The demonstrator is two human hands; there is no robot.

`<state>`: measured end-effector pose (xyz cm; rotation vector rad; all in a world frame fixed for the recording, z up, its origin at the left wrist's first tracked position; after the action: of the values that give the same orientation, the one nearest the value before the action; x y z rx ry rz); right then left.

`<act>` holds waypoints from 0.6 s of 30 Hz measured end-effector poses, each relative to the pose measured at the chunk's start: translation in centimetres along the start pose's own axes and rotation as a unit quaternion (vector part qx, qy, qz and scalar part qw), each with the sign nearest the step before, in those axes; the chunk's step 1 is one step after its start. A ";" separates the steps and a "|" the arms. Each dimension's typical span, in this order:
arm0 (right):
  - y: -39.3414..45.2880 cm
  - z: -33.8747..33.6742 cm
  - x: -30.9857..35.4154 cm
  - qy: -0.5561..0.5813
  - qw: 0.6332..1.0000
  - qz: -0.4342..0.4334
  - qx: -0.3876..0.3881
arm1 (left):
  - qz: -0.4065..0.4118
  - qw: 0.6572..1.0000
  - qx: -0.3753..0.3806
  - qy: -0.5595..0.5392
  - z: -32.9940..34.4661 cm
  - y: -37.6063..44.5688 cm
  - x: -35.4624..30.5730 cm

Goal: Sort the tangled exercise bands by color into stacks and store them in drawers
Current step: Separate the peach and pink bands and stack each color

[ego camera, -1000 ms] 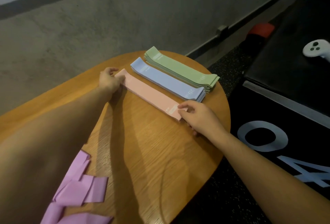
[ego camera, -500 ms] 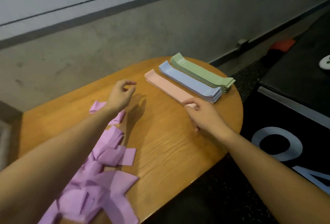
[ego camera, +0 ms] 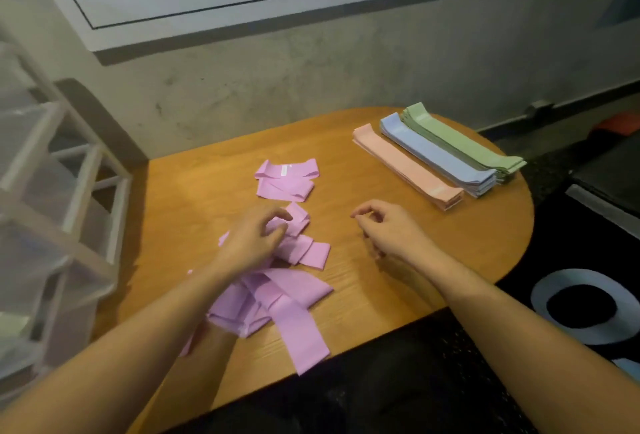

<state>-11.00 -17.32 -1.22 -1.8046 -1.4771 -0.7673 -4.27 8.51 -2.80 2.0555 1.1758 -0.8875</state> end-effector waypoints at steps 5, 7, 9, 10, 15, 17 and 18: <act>0.7 3.2 1.1 -0.044 0.999 -0.025 -0.004 | 0.012 0.998 0.006 0.056 -0.6 -2.7 2.0; 1.3 4.0 1.9 -0.066 0.997 -0.032 0.002 | 0.000 0.997 -0.025 0.067 -0.8 -2.7 2.4; 2.3 4.6 2.6 -0.086 0.996 -0.038 0.009 | -0.013 0.996 -0.054 0.063 -0.9 -2.2 2.6; 2.9 4.8 2.9 -0.090 0.995 -0.042 0.009 | -0.017 0.996 -0.065 0.052 -0.9 -1.8 2.7; 6.5 5.6 4.1 -0.121 0.990 -0.076 -0.017 | 0.001 0.996 -0.075 0.057 0.0 1.0 2.6; 8.2 5.8 4.3 -0.138 0.987 -0.082 -0.026 | 0.020 0.994 -0.069 0.084 1.0 1.7 2.4; 9.1 5.9 4.4 -0.145 0.985 -0.085 -0.029 | 0.035 0.993 -0.059 0.092 1.7 1.9 2.4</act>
<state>-1.10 -11.22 -2.52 -1.9128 -1.8337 -0.6545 -2.11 7.58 -5.32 2.1025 1.2116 -0.5919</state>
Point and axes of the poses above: each hand's wrist, its own y-axis towards the middle knuckle, its own z-axis out of the palm, x = y × z, the point moved 2 cm from there along y, towards the middle knuckle, and after that the axes turned 13 degrees about -y, right-handed, at the moved point
